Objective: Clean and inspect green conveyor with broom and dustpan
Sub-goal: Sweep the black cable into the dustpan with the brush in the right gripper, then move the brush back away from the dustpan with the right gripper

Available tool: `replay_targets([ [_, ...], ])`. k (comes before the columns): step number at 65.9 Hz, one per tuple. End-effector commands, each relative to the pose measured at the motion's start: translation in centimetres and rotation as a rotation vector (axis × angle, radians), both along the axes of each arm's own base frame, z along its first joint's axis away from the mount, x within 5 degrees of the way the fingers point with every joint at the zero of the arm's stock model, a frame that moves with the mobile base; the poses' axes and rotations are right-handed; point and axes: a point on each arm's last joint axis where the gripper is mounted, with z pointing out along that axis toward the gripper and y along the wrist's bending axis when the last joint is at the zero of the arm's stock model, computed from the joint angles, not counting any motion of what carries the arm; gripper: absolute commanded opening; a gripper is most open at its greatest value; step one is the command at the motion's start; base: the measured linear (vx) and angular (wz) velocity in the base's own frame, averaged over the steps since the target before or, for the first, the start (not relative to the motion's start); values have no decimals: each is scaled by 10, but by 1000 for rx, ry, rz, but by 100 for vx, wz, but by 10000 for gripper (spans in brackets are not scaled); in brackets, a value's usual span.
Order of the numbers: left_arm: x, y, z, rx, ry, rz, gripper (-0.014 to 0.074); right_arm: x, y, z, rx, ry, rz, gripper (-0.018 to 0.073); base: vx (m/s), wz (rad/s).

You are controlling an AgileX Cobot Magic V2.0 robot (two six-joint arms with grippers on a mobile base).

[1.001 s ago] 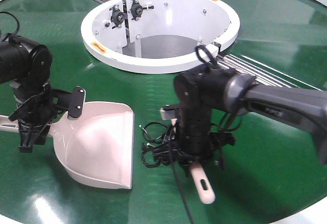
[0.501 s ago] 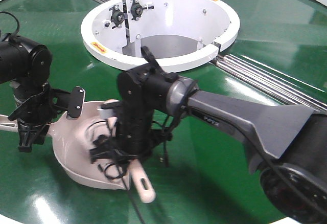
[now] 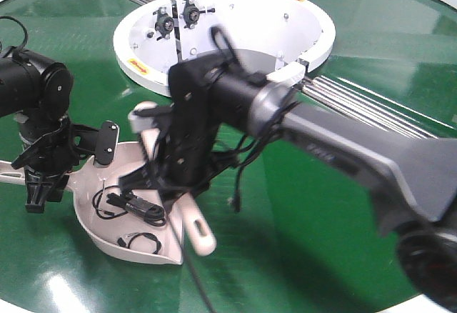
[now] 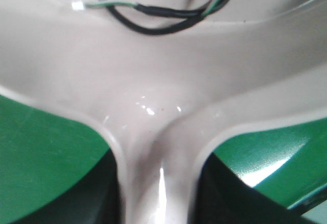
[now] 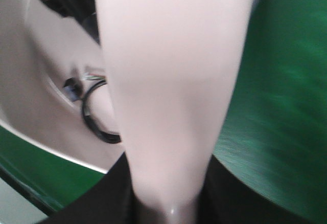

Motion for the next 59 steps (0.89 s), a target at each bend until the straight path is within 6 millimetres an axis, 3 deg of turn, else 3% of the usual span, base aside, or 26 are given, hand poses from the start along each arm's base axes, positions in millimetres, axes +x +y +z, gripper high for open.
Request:
replay_targets([
  [1,-3,0,28,-14,-77,11,-6,-2,-32,40,9,-31,-37,-1,0,0],
  [16,-3,0,28,-14,-77,11,-6,0,-106,23,-148,6,-150,-1,0,0],
  [36,-3,0,28,-14,-77,11,-6,-16,-195,-7,-291,62,-243,-1,0,0],
  [49,-3,0,28,-14,-77,11,-6,-21,-234,-31,-317,134,-266,-1,0,0],
  [59,-3,0,28,-14,-77,11,-6,-21,-248,-38,-313,134,-274,-1,0,0],
])
